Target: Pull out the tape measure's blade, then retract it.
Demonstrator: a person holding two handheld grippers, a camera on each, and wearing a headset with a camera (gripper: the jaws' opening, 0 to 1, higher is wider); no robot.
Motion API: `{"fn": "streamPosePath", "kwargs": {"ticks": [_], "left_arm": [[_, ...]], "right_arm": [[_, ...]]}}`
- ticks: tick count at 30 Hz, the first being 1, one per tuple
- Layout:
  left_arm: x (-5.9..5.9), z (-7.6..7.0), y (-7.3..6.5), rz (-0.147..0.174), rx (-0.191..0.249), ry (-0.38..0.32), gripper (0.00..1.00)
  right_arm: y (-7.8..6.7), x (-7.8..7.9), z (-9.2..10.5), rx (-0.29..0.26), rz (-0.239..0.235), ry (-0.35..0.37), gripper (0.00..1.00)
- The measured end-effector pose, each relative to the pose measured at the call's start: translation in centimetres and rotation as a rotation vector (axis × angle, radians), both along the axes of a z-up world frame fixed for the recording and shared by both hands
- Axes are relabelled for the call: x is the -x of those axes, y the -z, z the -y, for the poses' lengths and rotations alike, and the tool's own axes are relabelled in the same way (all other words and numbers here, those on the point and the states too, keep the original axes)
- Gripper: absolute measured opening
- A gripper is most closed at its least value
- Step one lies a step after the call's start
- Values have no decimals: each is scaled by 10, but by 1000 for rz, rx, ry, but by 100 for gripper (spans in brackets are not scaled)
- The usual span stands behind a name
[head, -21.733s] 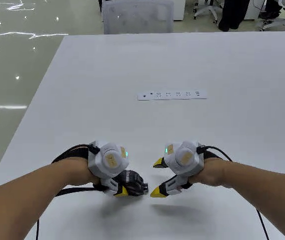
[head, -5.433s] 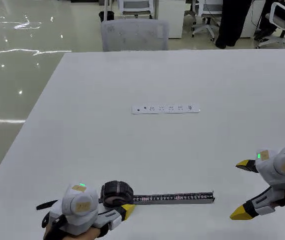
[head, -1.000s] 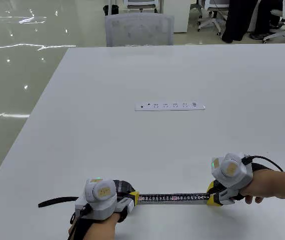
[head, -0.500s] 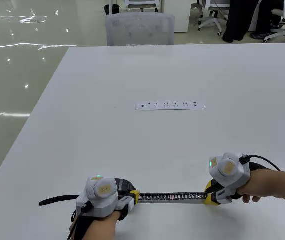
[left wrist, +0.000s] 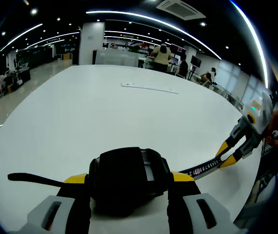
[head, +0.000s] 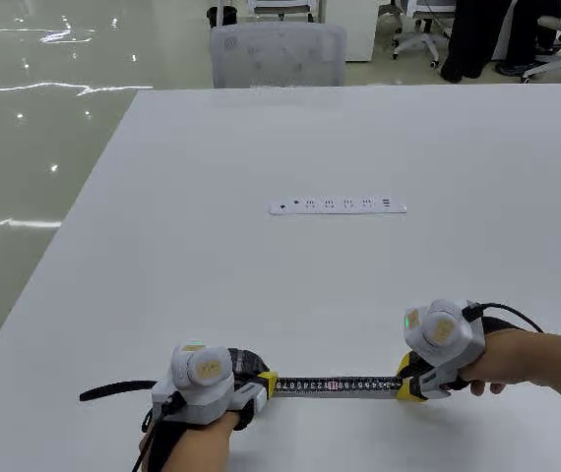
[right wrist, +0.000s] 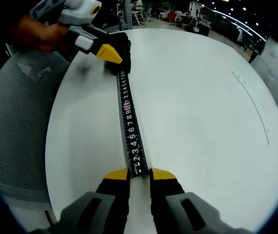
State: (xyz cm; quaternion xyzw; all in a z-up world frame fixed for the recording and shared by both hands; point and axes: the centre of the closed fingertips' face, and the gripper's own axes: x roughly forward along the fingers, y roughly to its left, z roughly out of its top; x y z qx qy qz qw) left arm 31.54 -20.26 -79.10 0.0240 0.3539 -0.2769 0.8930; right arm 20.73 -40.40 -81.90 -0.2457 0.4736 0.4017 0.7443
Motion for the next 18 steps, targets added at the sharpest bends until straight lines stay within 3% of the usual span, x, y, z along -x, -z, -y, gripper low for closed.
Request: {"fn": "streamPosePath", "kwargs": {"ticks": [18], "left_arm": [[0, 0, 0, 0, 0, 1, 60]], "right_arm": [[1, -7, -13, -9, 5, -9, 14]]}}
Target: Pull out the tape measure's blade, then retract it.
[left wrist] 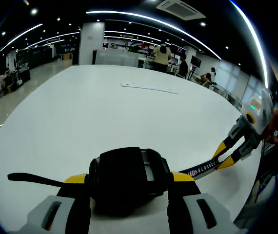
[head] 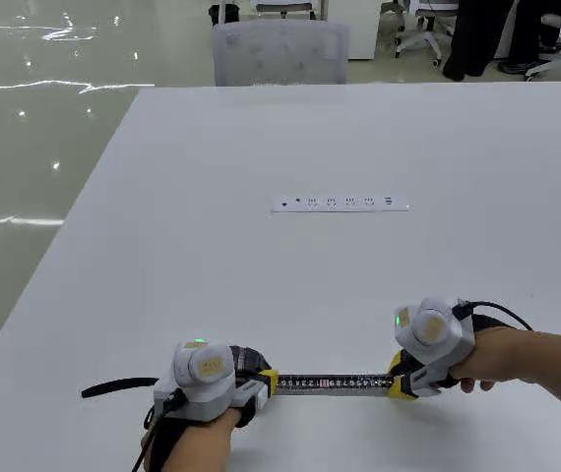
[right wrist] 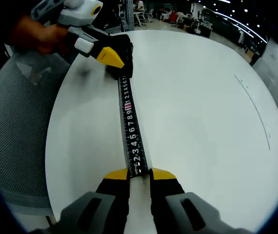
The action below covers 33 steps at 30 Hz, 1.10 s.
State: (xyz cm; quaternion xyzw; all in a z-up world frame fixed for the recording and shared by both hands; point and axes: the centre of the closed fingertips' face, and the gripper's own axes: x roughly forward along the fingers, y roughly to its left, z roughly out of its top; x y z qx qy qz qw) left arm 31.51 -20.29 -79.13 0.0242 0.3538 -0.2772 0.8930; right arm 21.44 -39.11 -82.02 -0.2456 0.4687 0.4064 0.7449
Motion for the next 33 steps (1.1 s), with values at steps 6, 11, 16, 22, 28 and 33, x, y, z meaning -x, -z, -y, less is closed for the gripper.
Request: {"fn": "streamPosePath", "kwargs": {"ticks": [6, 11, 16, 22, 28, 33], "left_arm": [[0, 0, 0, -1, -1, -1, 60], [-1, 0, 1, -7, 3, -5, 60], [0, -1, 0, -14, 4, -5, 60], [0, -1, 0, -18, 5, -3, 60], [0, -1, 0, -21, 7, -1, 60], [0, 0, 0, -20, 6, 0, 60]], "right_arm": [[0, -3, -5, -2, 6, -2, 14], [0, -5, -9, -9, 12, -3, 14], [-1, -8, -12, -15, 14, 0, 14], [-1, -12, -18, -21, 16, 1, 14], [0, -14, -22, -21, 15, 1, 14], [1, -14, -25, -21, 15, 1, 14]]}}
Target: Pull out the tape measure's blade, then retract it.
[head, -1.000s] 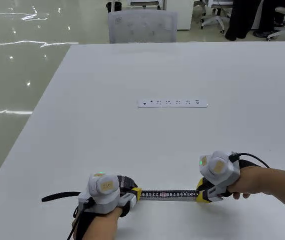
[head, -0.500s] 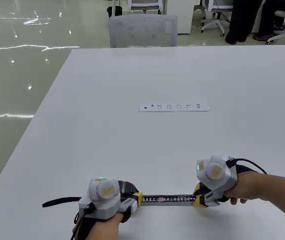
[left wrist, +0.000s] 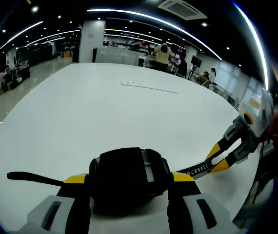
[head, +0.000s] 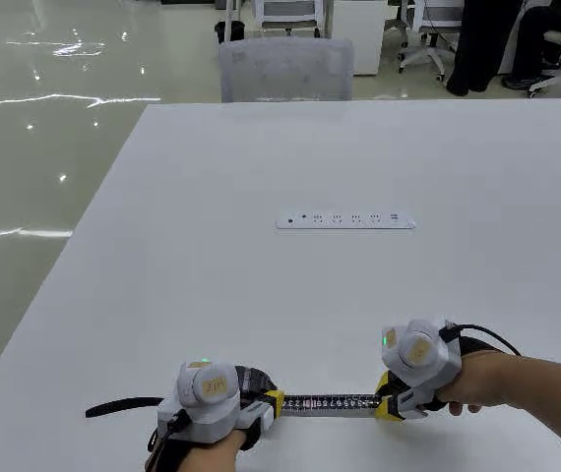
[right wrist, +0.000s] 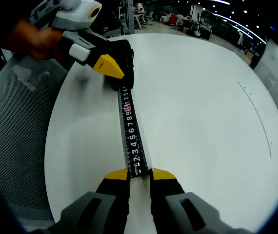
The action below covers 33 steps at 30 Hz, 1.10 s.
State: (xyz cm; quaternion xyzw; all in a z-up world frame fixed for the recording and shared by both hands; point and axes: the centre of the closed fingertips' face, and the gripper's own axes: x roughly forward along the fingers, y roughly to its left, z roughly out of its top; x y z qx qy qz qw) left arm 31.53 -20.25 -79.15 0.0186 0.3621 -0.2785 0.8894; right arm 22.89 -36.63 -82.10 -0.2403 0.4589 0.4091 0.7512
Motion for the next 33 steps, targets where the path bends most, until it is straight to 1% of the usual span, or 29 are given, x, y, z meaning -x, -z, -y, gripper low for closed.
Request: {"fn": "streamPosePath", "kwargs": {"ticks": [6, 10, 16, 21, 26, 33], "left_arm": [[0, 1, 0, 2, -1, -1, 60], [0, 1, 0, 1, -2, 0, 60], [0, 1, 0, -4, -2, 3, 60], [-1, 1, 0, -1, -6, 10, 60], [0, 0, 0, -11, 5, 5, 60], [-1, 0, 0, -14, 5, 3, 60]], "right_arm": [[0, -2, -7, -2, 6, -2, 14], [0, -4, -9, -2, 5, -2, 14], [0, -6, -13, -13, 10, 19, 14], [-1, -7, -16, -16, 15, 14, 14], [-1, -8, -18, -22, 17, 11, 14], [-1, -10, -22, -29, 20, 15, 14]]}}
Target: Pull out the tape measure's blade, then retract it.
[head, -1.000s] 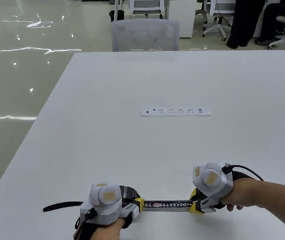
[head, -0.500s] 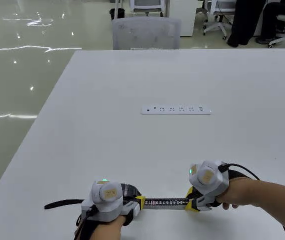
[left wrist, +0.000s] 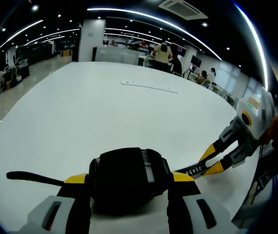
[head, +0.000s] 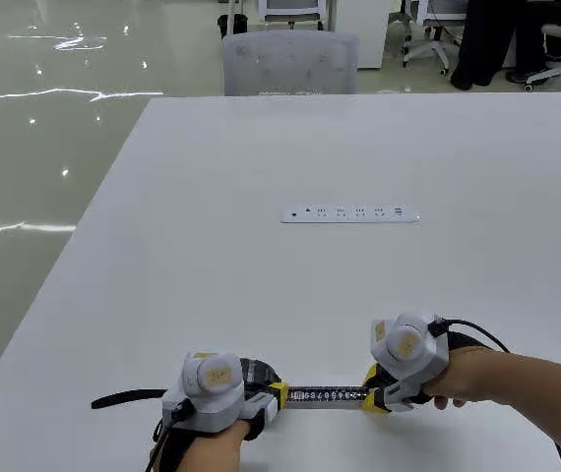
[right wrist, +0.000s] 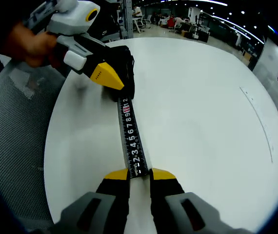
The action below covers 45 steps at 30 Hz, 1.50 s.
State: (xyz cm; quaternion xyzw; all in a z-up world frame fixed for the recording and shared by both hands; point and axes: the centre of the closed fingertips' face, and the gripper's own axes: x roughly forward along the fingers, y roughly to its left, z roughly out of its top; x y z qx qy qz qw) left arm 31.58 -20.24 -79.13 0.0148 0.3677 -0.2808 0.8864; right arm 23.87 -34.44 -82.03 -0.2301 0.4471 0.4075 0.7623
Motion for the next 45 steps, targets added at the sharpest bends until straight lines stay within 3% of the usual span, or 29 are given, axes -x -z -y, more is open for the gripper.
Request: {"fn": "streamPosePath", "kwargs": {"ticks": [45], "left_arm": [[1, -1, 0, -15, 2, 14, 59]], "right_arm": [[-1, -24, -56, -72, 36, 28, 13]]}}
